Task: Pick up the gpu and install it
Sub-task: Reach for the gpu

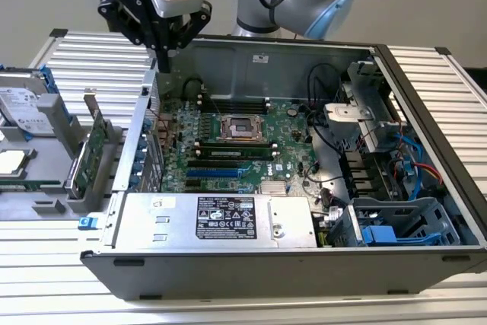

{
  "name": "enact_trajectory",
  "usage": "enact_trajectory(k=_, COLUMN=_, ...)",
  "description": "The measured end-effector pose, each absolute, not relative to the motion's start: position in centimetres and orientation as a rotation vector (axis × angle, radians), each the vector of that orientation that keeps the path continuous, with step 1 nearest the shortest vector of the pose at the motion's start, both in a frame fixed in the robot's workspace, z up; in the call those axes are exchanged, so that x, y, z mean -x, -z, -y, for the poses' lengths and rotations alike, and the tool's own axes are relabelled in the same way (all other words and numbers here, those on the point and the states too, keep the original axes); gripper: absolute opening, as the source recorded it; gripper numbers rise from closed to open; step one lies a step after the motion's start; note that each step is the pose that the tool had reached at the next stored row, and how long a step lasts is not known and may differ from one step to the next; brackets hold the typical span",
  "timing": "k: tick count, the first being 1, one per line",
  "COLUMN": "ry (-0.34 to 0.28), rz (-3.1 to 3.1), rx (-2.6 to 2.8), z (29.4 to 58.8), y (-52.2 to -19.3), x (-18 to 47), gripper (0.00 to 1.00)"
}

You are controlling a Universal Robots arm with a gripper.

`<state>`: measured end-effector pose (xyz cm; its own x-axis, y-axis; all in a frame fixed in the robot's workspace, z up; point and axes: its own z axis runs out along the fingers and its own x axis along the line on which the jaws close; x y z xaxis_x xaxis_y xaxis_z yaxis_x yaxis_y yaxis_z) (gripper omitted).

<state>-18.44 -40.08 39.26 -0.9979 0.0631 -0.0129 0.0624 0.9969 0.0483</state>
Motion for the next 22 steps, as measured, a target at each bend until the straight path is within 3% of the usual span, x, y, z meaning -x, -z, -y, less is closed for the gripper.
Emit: enact_trajectory(k=22, ry=-0.075, rz=-3.125, rx=-0.098, z=40.09, y=-39.26, x=19.16, gripper=0.0)
